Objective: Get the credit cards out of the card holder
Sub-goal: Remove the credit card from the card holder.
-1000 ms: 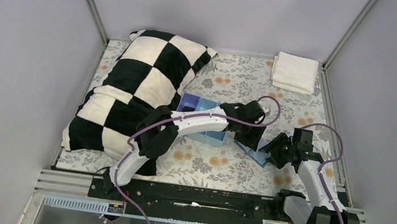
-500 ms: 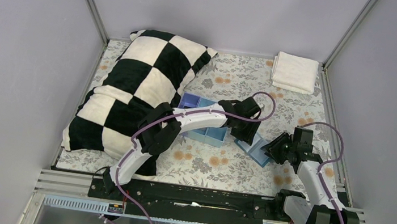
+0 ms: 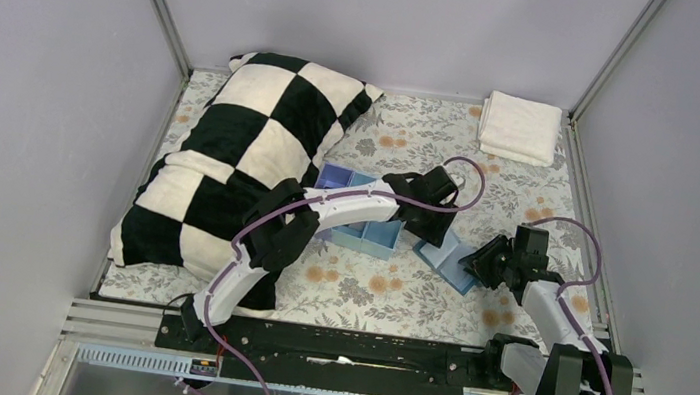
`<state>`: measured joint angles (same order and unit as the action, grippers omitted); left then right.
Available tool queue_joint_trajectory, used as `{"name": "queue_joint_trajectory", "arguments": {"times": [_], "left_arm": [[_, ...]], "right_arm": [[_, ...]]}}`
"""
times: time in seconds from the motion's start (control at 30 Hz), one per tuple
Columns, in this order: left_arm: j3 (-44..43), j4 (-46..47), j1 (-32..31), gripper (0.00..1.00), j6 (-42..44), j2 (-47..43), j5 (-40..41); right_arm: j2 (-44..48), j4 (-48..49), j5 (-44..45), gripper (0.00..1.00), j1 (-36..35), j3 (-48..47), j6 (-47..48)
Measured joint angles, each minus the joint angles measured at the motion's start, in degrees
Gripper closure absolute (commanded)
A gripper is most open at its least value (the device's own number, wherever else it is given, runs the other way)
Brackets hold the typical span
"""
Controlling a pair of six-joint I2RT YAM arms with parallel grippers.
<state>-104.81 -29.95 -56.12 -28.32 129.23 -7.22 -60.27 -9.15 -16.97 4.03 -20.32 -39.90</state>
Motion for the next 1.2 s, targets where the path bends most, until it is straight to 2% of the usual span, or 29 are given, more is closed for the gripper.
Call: {"name": "queue_joint_trajectory", "arguments": {"times": [0.1,0.13,0.43,0.53,0.93,1.13,1.17,1.2], "left_arm": [[0.24,0.11,0.0,0.5,1.09,0.0,1.07],[0.26,0.07,0.0,0.54,1.4,0.0,1.22],[0.26,0.15,0.0,0.91,2.01,0.0,-0.07],[0.28,0.15,0.0,1.0,2.27,-0.04,-1.7],[0.7,0.74,-0.13,1.0,2.32,-3.08,-9.31],[1.53,0.98,-0.94,1.0,1.73,-3.39,-10.6],[1.73,1.05,-1.03,0.98,1.46,-3.41,-10.4],[1.86,0.94,-1.11,0.9,1.29,-3.43,-9.88]], "right_arm": [[0.11,-0.02,0.04,0.65,0.0,0.0,0.0],[0.17,-0.09,0.09,0.65,0.0,0.0,0.0],[0.87,-0.68,1.25,0.65,0.0,0.0,0.0],[0.87,-0.68,1.29,0.65,0.0,0.0,0.0],[0.83,-0.46,1.18,0.64,0.0,-0.02,-0.17],[1.97,-2.19,1.68,0.63,0.0,-0.09,-0.24],[2.19,-2.47,1.9,0.63,0.0,-0.09,-0.24],[2.32,-2.64,2.12,0.62,0.0,-0.13,-0.22]]}}
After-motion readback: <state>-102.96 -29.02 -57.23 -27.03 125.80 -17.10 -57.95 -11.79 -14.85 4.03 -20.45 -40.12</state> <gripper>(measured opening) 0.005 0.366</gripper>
